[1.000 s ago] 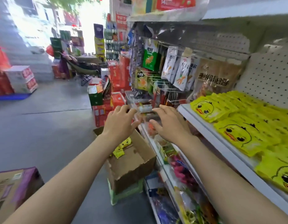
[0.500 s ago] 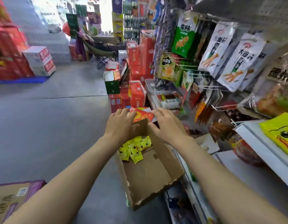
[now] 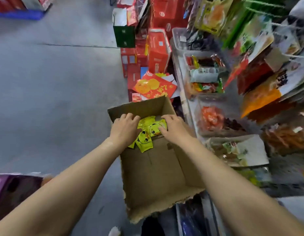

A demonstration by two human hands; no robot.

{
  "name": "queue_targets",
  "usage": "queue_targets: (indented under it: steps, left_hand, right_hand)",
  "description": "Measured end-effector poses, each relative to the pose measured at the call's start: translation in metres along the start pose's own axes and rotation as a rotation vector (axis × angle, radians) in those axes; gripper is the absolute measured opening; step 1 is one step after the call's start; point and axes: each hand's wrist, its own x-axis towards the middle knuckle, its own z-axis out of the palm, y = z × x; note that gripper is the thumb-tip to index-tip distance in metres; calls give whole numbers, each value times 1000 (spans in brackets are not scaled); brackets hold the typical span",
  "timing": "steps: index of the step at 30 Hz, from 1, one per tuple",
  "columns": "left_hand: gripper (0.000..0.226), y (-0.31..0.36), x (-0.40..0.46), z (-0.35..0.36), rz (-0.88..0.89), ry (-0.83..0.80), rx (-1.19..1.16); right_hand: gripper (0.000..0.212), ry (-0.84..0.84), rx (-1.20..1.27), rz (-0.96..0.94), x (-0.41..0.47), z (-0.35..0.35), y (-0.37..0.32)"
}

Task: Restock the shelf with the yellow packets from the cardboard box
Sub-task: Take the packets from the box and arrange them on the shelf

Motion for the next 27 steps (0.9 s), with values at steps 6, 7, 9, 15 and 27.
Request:
queue_targets:
  steps: [6, 7, 9, 15, 27]
  left_hand:
    - [56, -4, 40, 122, -170, -200, -174]
    - [58, -4, 43, 141, -222, -223, -219]
    - [64, -3, 48, 174, -333, -253, -290]
    - [90, -6, 61, 234, -593, -255, -377]
    - [98, -21, 78, 258, -794, -117, -517]
  right_hand:
    - [57, -294, 54, 109, 67, 102, 49]
    - [59, -333, 80, 120, 75, 116, 54]
    - [62, -386, 141, 139, 89, 143, 61]
    - [72, -253, 223, -29, 122, 201, 58]
    - [59, -284, 172, 73, 135, 244, 73]
